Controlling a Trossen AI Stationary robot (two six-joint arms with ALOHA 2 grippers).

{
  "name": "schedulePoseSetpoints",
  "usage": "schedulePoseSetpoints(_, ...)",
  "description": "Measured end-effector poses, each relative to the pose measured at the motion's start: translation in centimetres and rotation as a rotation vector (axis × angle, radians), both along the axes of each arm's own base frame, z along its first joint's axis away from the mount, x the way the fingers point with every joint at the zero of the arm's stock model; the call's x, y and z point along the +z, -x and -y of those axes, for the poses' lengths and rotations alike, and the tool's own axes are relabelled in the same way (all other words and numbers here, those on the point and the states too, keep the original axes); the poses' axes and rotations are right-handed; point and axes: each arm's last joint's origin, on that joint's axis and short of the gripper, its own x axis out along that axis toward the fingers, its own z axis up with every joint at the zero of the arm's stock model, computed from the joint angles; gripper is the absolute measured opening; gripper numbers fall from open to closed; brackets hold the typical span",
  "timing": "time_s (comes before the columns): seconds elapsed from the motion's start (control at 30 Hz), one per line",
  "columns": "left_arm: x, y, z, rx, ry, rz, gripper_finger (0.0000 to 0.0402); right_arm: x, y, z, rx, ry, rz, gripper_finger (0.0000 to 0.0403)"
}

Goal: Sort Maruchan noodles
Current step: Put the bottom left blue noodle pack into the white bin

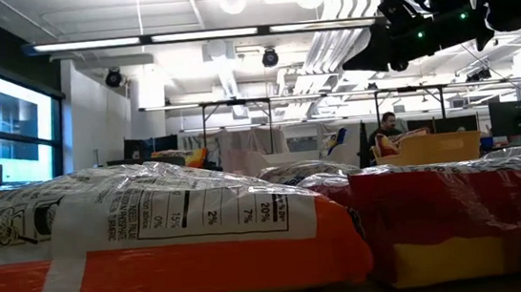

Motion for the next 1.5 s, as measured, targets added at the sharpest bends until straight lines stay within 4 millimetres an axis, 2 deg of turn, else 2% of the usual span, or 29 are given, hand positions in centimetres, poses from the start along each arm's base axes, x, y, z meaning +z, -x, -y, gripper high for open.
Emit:
schedulePoseSetpoints(0.07,-0.8,-0.4,1.3,-0.022,-0.057,-0.043,0.0171,0.0,0.0,0.0,0.0,0.002,0.0,0.0)
schedulePoseSetpoints(0.2,-2.5,-0.7,2.5,-0.041,-0.242,-0.185,0.0176,0.1,0.0,0.0,0.001,0.021,-0.004,0.0)
schedulePoseSetpoints(0.33,-3.9,-1.0,3.8,-0.045,-0.328,-0.248,0.0183,0.1,0.0,0.0,0.005,0.021,-0.004,0.0)
schedulePoseSetpoints(0.47,-4.7,-1.1,4.8,-0.003,-0.34,-0.24,0.0193,0.1,0.0,0.0,0.011,0.021,-0.004,0.0)
schedulePoseSetpoints(0.77,-7.1,-0.4,5.4,0.042,-0.471,-0.222,0.0198,0.0,0.0,0.0,0.016,0.012,-0.007,0.0)
schedulePoseSetpoints(0.9,-7.6,-0.4,5.3,0.037,-0.509,-0.199,0.0169,0.0,0.0,0.0,0.018,-0.002,0.002,0.0)
schedulePoseSetpoints(1.27,-7.3,-0.4,5.3,-0.06,-0.459,-0.251,0.0032,0.0,0.0,0.0,0.018,-0.008,-0.001,0.0)
schedulePoseSetpoints(1.5,-6.0,-0.6,4.8,-0.014,-0.458,-0.187,0.0006,-0.1,-0.1,-0.2,0.027,-0.01,-0.004,0.0)
